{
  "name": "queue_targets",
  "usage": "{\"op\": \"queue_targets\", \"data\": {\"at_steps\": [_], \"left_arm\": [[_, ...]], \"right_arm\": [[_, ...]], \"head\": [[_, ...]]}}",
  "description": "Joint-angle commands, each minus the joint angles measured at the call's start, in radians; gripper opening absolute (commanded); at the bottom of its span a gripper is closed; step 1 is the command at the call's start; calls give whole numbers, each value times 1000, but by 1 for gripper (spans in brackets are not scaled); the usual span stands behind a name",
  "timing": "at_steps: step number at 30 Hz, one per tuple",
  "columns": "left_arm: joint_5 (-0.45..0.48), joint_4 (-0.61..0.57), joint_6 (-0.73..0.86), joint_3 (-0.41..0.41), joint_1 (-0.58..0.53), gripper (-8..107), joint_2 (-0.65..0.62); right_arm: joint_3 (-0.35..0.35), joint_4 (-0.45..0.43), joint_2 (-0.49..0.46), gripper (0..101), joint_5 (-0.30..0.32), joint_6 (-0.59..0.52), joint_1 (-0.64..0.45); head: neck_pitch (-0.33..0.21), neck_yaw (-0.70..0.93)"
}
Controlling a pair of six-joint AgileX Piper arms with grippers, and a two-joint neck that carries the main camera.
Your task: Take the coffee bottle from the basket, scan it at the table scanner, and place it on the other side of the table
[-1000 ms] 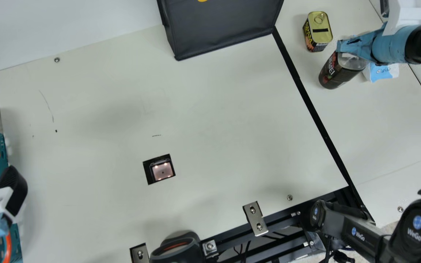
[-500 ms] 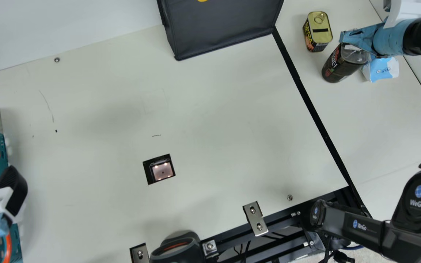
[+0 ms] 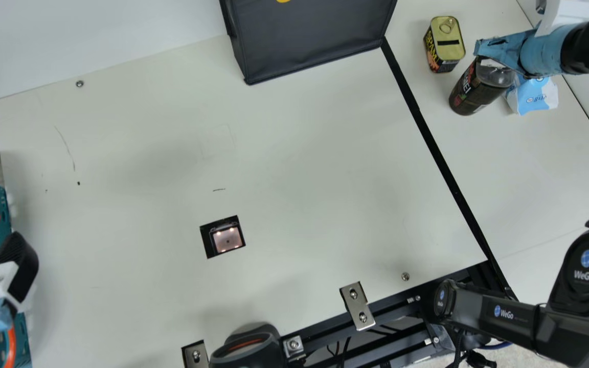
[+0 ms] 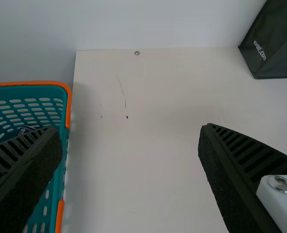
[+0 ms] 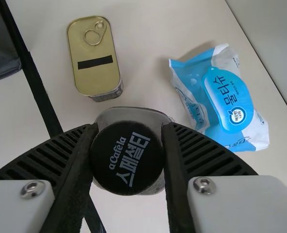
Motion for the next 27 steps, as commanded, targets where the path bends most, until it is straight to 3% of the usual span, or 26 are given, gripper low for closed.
{"op": "queue_targets", "data": {"at_steps": [1,12,27], "left_arm": [[0,0,0,0,0,90,0],[0,0,0,0,0,90,0],[0,0,0,0,0,90,0]], "right_arm": [[0,-6,-3,60,4,1,2],[4,-70,-69,95,2,37,27],[23,-100,-306,95,85,60,93]], "head": [[-27,-2],[-27,-2],[-27,-2]]}}
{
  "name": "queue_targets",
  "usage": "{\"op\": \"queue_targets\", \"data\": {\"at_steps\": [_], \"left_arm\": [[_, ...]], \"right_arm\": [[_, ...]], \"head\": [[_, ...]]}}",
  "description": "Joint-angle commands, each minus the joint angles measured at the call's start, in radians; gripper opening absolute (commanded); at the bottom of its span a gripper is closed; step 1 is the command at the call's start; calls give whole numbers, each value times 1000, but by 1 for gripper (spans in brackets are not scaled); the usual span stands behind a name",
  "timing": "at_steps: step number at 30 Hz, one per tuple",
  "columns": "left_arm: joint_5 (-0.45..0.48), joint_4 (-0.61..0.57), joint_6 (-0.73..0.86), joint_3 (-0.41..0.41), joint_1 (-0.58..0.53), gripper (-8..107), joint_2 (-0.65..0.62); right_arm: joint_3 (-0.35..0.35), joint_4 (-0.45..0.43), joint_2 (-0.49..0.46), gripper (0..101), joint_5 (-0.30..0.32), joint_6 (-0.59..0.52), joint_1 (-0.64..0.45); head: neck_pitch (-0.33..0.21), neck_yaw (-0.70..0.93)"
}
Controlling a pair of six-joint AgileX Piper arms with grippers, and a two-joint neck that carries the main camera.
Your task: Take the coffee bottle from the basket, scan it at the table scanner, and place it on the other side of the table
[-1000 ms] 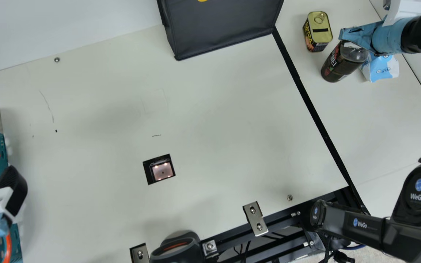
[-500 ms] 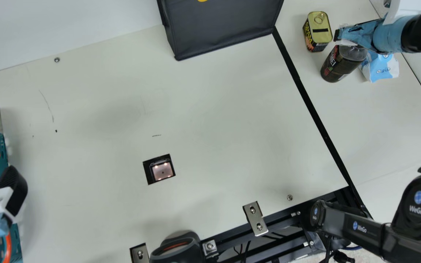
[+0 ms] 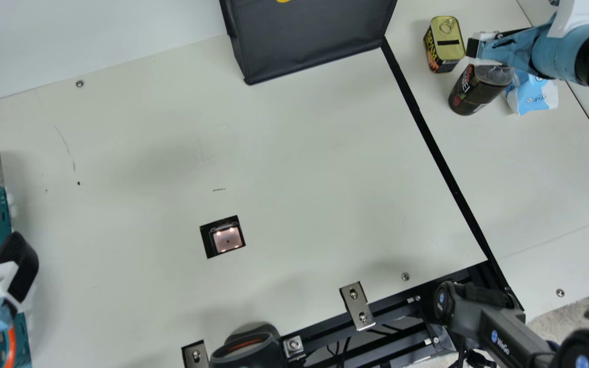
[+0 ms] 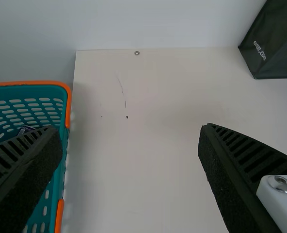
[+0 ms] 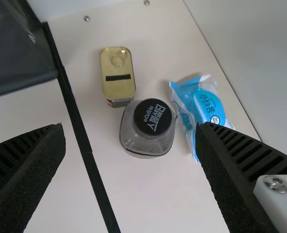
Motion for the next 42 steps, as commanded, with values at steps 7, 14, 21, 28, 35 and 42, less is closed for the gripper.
{"op": "queue_targets", "data": {"at_steps": [7,14,21,28,35,42], "left_arm": [[0,0,0,0,0,90,0],[52,32,-27,-48,-5,90,0],[175,108,-92,-160,-18,90,-1],[297,184,-156,-272,-31,90,-2],[327,202,-172,-299,-33,90,-1],[325,202,-172,-299,-33,90,-1]], "right_arm": [[17,9,-157,95,69,30,55],[12,2,-198,95,108,50,108],[1,-19,-282,95,188,91,230],[-10,-40,-367,95,268,133,353],[-21,-60,-452,95,348,175,475],[-28,-71,-504,95,402,200,544]], "head": [[-27,-2],[-27,67],[-27,231],[-27,347],[-27,347],[-27,347]]}}
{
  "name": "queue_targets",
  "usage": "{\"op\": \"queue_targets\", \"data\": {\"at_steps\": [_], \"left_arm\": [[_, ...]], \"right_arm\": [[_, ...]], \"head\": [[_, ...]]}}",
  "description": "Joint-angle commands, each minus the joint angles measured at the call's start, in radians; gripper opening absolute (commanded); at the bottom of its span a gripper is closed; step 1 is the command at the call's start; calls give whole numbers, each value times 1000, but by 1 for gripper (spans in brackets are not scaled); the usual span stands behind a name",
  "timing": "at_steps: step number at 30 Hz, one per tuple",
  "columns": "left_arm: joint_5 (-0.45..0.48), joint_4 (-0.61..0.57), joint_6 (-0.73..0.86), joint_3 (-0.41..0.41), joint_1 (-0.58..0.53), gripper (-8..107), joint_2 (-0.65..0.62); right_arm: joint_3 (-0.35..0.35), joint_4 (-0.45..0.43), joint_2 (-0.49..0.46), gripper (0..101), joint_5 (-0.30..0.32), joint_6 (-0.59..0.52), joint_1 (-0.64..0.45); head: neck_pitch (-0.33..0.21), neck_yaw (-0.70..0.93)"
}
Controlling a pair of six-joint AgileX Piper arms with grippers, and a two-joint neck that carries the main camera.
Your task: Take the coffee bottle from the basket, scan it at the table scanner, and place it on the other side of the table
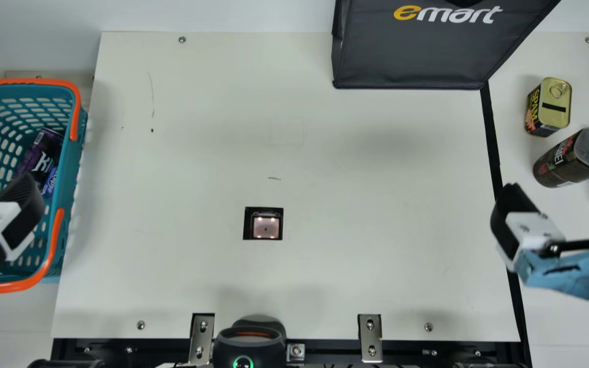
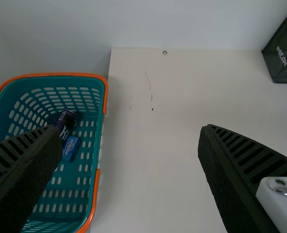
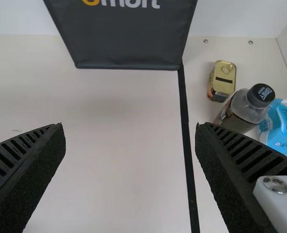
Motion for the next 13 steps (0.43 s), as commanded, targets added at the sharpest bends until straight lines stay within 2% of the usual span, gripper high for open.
{"op": "queue_targets", "data": {"at_steps": [1,13], "left_arm": [[0,0,0,0,0,90,0],[3,0,0,0,0,90,0]], "right_arm": [[0,0,0,95,0,0,0],[-1,-1,-1,95,0,0,3]], "head": [[-27,2],[-27,2]]}}
